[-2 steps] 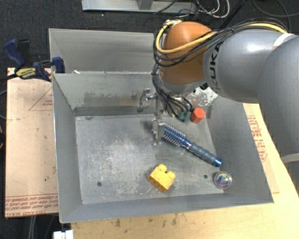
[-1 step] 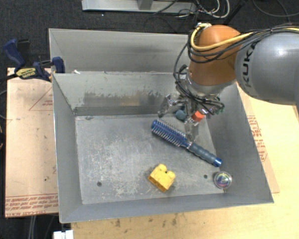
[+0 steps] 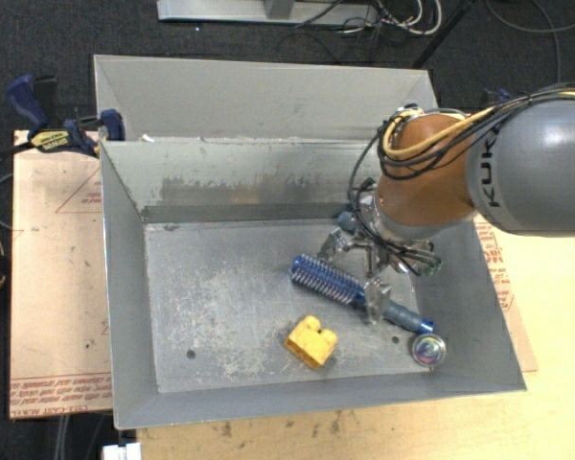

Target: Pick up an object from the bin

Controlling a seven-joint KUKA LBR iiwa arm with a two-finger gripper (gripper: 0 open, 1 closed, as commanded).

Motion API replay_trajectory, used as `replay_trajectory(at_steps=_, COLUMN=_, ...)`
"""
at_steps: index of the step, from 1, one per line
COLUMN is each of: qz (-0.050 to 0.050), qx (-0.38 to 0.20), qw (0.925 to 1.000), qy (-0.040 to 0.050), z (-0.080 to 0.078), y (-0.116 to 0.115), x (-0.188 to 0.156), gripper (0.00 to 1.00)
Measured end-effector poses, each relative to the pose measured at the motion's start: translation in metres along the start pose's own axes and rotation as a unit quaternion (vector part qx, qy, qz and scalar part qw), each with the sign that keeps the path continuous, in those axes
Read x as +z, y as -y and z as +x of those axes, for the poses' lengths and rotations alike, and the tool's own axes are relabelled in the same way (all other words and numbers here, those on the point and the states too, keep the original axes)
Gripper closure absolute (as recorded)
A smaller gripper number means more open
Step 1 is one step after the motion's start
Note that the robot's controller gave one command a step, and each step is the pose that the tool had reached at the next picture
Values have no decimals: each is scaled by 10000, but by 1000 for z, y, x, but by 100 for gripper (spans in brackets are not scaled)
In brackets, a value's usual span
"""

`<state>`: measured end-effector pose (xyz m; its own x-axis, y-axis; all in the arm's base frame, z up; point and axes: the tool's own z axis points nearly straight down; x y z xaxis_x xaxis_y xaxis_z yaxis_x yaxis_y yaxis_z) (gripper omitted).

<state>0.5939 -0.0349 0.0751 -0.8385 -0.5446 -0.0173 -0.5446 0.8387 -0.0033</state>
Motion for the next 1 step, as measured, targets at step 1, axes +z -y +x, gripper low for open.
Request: replay_trajectory(at_steps=1, qz=-15, qx=-9, qw=10000, qy=17, z=-5, y=-3, x=-2, gripper=100)
